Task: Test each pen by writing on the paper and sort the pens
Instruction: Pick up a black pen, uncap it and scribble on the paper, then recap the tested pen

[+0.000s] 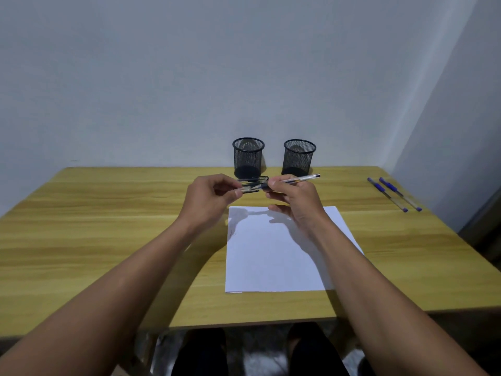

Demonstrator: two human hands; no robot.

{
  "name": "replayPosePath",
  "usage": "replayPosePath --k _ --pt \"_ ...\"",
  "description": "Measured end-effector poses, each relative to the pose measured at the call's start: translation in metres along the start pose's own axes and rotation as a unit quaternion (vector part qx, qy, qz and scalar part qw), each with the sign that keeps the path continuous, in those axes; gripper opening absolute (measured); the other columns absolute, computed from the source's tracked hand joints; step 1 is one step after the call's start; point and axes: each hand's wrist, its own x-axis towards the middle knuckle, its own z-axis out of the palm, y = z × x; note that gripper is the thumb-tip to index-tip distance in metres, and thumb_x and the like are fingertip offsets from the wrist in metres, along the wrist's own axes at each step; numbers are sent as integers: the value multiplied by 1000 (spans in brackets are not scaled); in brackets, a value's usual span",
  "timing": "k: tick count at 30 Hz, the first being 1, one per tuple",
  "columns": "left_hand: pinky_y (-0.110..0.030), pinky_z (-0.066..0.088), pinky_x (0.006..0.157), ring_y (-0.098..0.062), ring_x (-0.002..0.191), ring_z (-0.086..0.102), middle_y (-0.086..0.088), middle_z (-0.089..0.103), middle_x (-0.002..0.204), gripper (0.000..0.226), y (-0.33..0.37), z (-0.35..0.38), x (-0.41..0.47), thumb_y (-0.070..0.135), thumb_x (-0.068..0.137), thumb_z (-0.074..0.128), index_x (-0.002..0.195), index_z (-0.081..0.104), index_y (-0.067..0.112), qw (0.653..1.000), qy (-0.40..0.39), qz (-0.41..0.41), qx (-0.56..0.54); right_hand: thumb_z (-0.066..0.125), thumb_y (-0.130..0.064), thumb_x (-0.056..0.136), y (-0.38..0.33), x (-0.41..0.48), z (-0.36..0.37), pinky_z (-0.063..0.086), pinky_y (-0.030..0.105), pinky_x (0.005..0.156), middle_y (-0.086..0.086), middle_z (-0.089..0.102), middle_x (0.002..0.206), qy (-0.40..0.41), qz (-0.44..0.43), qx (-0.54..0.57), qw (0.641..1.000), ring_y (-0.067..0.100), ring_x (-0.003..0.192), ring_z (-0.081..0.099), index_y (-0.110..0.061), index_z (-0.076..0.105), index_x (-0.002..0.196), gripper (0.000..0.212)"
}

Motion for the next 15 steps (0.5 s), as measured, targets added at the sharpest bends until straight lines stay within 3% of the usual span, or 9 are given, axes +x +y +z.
replayPosePath --k 4,10,15 --pt "-28 58 78 -10 76 68 -5 76 84 7 10 7 0 13 84 76 91 76 14 999 -16 -10 -45 70 -12 92 -2 -2 -3 58 29 67 0 73 79 -15 4 4 1000 16 83 70 -16 70 86 7" --pt "-22 57 77 -18 81 73 -13 75 88 13 28 17 -4 1 83 74 96 74 0 976 -17 -75 -205 72 -12 92 -4 -3 -3 62 28 70 3 74 83 -28 17 66 997 12 79 72 -14 70 86 6" --pt "-22 57 76 -17 76 73 -12 74 83 10 35 23 -3 -3 83 72 92 74 1 969 -13 -93 -230 73 -9 91 -5 -4 -3 60 24 67 5 72 81 -19 7 79 997 13 74 72 -11 71 86 6"
